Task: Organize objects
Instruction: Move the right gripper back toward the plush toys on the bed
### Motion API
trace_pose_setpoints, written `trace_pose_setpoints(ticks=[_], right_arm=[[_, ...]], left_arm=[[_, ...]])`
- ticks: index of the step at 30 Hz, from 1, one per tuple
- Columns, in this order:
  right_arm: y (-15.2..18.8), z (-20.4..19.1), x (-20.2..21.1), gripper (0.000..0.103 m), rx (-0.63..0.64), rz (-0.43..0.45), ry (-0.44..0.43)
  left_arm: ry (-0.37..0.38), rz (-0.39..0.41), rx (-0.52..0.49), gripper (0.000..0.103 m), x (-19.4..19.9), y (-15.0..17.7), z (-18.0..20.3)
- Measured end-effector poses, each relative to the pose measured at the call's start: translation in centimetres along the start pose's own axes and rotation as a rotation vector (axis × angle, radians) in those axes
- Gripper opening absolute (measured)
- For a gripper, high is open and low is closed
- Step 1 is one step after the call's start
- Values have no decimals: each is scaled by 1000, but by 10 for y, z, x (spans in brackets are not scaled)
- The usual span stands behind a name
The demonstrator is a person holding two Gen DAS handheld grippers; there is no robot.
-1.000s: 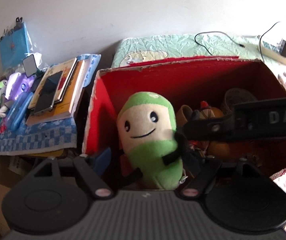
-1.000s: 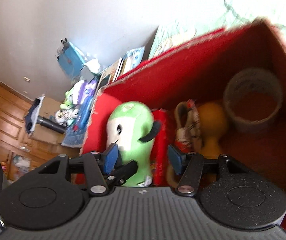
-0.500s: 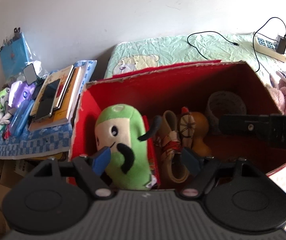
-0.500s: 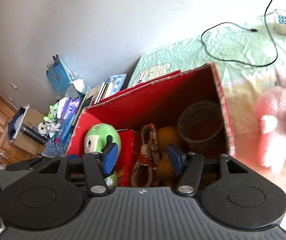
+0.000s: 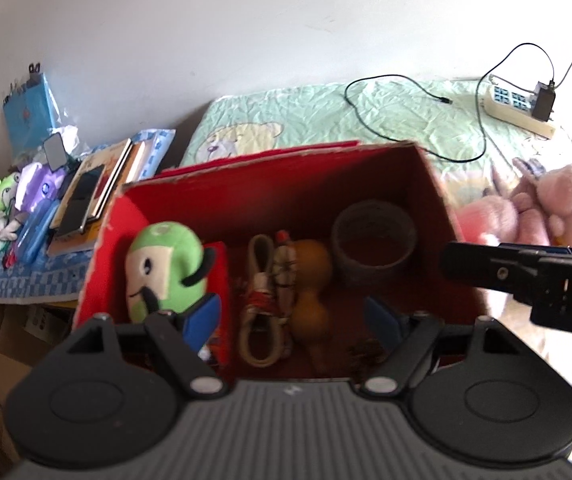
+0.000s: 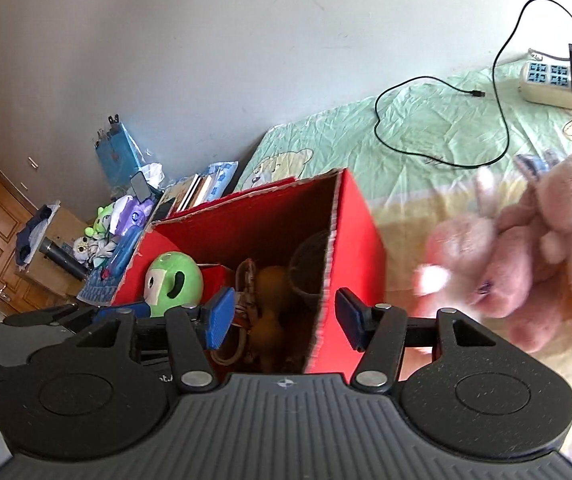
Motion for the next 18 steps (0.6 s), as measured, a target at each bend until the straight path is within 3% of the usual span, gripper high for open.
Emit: trace_pose_setpoints(ticks=[18], right_arm=[[-7,79,61,59,3,27,71]], left_arm=[[38,15,-53,87,22,-8,120]])
Point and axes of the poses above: each gripper's, at about its wrist camera, not at the fingertips, and x roughly against the way its jaws point, z to its right, y to its underside, the point moved 9 cm from there along -x, roughly the way its jaws point, and after that the axes turned 9 degrees about z, right-handed, at the moved point
